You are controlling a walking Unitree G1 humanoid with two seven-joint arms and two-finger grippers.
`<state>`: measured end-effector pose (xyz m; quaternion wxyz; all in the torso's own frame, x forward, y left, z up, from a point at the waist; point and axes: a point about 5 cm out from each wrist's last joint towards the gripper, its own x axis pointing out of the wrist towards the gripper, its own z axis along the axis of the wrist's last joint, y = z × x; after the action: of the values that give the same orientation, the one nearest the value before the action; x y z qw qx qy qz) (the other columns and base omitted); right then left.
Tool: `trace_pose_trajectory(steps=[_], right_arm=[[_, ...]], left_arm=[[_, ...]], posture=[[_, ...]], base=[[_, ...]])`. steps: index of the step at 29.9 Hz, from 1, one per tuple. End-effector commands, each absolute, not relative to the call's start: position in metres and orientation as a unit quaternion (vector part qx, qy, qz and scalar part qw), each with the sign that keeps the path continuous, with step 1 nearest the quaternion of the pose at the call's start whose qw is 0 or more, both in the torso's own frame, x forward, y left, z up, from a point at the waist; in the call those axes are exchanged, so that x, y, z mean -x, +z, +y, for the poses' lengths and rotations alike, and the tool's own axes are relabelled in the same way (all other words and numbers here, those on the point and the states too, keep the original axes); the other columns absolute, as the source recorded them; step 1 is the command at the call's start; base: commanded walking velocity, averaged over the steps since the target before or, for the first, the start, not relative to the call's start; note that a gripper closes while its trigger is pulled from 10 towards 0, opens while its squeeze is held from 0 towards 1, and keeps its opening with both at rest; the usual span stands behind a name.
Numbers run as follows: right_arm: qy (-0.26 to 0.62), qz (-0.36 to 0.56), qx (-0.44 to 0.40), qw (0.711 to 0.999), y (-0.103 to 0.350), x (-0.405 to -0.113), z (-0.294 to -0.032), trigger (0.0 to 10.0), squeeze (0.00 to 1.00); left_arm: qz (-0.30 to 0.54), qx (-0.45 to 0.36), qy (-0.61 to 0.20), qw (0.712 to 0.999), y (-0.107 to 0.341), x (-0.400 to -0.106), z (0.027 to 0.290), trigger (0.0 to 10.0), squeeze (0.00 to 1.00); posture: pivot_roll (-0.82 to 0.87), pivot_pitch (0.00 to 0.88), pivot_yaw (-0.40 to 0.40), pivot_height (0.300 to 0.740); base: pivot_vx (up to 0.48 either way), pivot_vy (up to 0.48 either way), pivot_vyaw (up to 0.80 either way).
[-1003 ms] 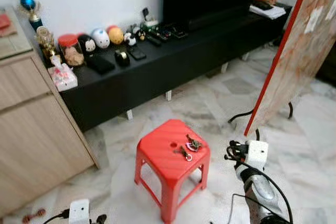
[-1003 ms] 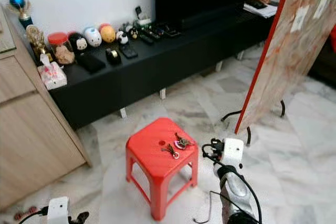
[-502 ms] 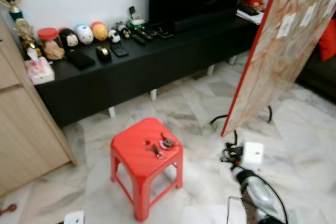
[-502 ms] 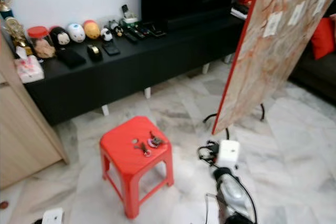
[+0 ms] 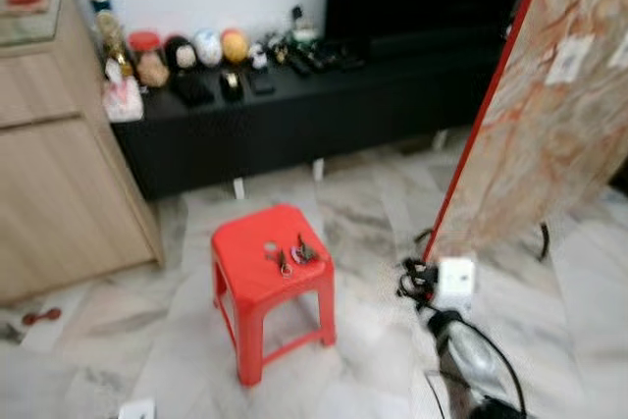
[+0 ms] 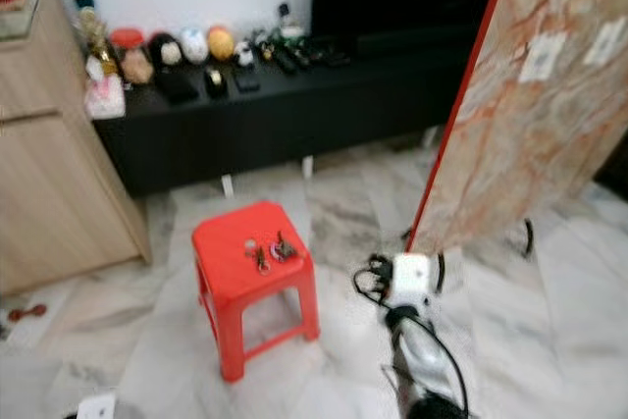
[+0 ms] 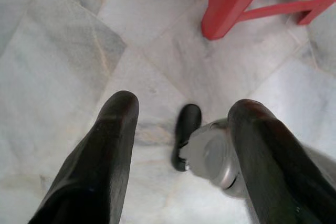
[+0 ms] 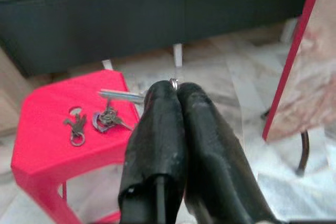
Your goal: Hang keys on a hook
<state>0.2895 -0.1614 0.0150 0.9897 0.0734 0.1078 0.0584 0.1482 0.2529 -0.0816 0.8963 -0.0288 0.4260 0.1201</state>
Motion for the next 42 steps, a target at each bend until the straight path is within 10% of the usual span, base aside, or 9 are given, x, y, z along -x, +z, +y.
trace_pose_trajectory(steps=[1, 21, 42], right_arm=[[0.037, 0.107, -0.069, 0.991, 0.014, -0.287, -0.177, 10.0, 0.00], [0.038, 0.101, -0.068, 0.992, 0.020, -0.291, -0.179, 10.0, 0.00], [-0.058, 0.121, -0.118, 0.984, 0.019, -0.295, -0.200, 10.0, 0.00]], left_arm=[[0.438, 0.036, 0.116, 0.891, -0.086, -0.142, 0.247, 10.0, 0.00], [0.386, 0.029, 0.099, 0.917, -0.071, -0.176, 0.245, 10.0, 0.00], [0.358, 0.016, 0.076, 0.930, -0.064, -0.188, 0.240, 10.0, 0.00]], posture=[[0.06, 0.000, -0.058, 0.740], [0.05, 0.000, -0.061, 0.740], [0.05, 0.000, -0.061, 0.740]], base=[[0.000, -0.382, 0.77], [0.000, -0.382, 0.71], [0.000, -0.382, -0.20]])
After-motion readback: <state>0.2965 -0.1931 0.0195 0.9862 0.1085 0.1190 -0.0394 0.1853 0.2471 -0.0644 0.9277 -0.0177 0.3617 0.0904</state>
